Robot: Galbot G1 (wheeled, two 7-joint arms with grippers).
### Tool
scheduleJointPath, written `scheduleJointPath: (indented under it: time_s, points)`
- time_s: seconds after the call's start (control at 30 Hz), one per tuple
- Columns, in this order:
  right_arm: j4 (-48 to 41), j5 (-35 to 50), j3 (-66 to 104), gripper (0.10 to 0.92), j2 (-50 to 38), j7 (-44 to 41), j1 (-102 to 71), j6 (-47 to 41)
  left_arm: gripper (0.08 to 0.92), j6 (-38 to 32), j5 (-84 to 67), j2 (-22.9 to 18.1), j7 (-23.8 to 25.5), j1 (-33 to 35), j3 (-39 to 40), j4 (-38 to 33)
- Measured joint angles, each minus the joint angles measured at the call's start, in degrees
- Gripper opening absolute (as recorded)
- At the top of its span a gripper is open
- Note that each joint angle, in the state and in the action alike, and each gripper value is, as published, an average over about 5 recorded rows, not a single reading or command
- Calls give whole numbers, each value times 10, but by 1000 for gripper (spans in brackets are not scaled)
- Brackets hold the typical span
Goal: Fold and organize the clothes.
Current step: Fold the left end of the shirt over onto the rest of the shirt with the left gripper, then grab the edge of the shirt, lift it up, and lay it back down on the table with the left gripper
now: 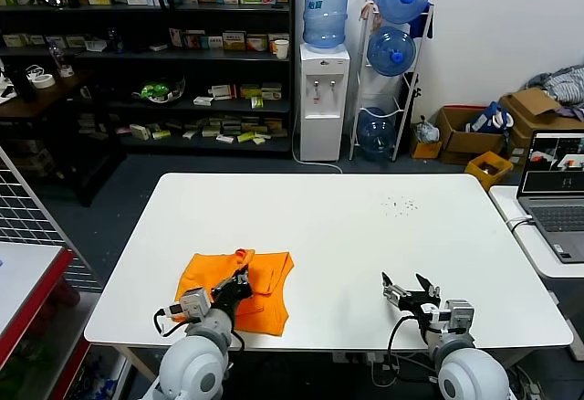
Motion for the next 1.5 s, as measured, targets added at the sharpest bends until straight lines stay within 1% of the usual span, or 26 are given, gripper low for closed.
scheduleJointPath:
  time_s: [0.17,0.27,0.47,0.67,0.77,0.87,0.97,1.03,1.17,1.27,1.37,1.5]
  points:
    - [0,0,-1,823,2,0,0,0,120,3,11,-21,-3,-7,11,5]
    - [0,0,-1,823,2,0,0,0,163,5,15,-27,-1,-7,13,8]
    - [-1,-1,-2,823,4,0,-2,1,330,5,11,-36,4,-3,14,1]
    - [-1,-1,-4,823,3,0,0,0,521,4,-5,-37,6,7,5,-22]
    - [-1,0,-4,823,3,0,0,1,607,1,-9,-26,11,16,-7,-33]
    - [0,0,-4,823,3,0,0,3,694,-5,-10,-4,24,29,-27,-35]
    - [-2,-1,-6,823,5,-1,1,4,774,-17,-5,25,49,47,-57,-27]
    - [-2,-1,-8,823,7,-1,2,4,807,-28,-2,48,74,60,-79,-13]
    - [-3,-2,-11,823,11,-2,4,4,822,-53,4,91,133,79,-111,24]
    - [-3,-3,-12,823,12,-2,4,4,822,-71,12,112,174,84,-124,58]
    - [-2,-2,-10,823,10,-2,1,3,823,-84,20,123,206,84,-131,90]
    - [0,-2,-5,823,7,-2,-3,3,823,-97,28,127,235,78,-134,127]
